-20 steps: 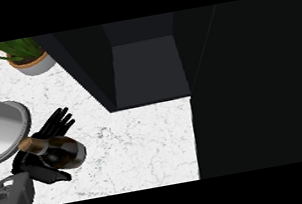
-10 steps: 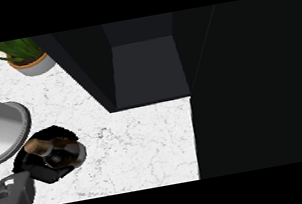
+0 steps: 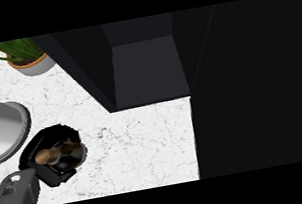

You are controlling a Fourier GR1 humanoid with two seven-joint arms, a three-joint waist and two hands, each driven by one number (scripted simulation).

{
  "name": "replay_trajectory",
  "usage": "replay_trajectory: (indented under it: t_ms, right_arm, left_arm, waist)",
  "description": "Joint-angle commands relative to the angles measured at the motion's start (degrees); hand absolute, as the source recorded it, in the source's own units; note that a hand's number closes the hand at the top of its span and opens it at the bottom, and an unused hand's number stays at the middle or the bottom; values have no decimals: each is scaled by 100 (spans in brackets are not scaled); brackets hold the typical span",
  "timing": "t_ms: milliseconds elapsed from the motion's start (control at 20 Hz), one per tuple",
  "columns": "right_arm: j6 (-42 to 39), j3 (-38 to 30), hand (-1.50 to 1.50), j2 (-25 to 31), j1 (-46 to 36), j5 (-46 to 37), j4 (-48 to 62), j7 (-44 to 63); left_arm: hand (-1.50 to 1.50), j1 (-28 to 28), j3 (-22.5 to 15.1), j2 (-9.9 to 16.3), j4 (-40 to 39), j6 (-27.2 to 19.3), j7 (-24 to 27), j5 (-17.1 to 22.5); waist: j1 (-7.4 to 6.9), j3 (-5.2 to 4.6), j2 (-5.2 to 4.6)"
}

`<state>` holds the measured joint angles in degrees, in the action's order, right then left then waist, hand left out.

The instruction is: Pick up the wine, place it into the cabinet and close the cabinet

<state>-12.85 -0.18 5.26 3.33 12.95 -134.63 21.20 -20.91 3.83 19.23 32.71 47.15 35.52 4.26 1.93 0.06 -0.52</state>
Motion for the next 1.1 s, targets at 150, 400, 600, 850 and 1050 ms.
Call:
replay_trajectory:
  t_ms: [150, 400, 600, 850, 1050]
  right_arm:
    - [-11, -264, -150, 48, 209, 42, 19, -61]
    - [116, -166, -150, -34, 142, -10, -56, 71]
    - [52, -175, -150, 10, 48, -19, 50, 27]
    - [43, -92, -150, -128, 282, -52, -3, -106]
    - [134, -75, -150, -73, -95, -42, 131, 144]
  left_arm:
    - [150, 1300, 340, -619, 116, -993, 1242, 265]
    - [150, 1960, 615, -1133, 572, -2080, 1460, 563]
    - [150, 2309, 404, -1399, 1338, -1855, 1324, 794]
    - [150, 2651, 181, -1574, 2333, -2004, 1064, 937]
    - [150, 3057, -386, -1899, 3706, -2654, 181, 1170]
  waist:
    - [-291, -13, 61]
    - [-292, -7, 65]
    - [-287, 0, 76]
    - [-231, 1, 72]
    - [-245, 0, 67]
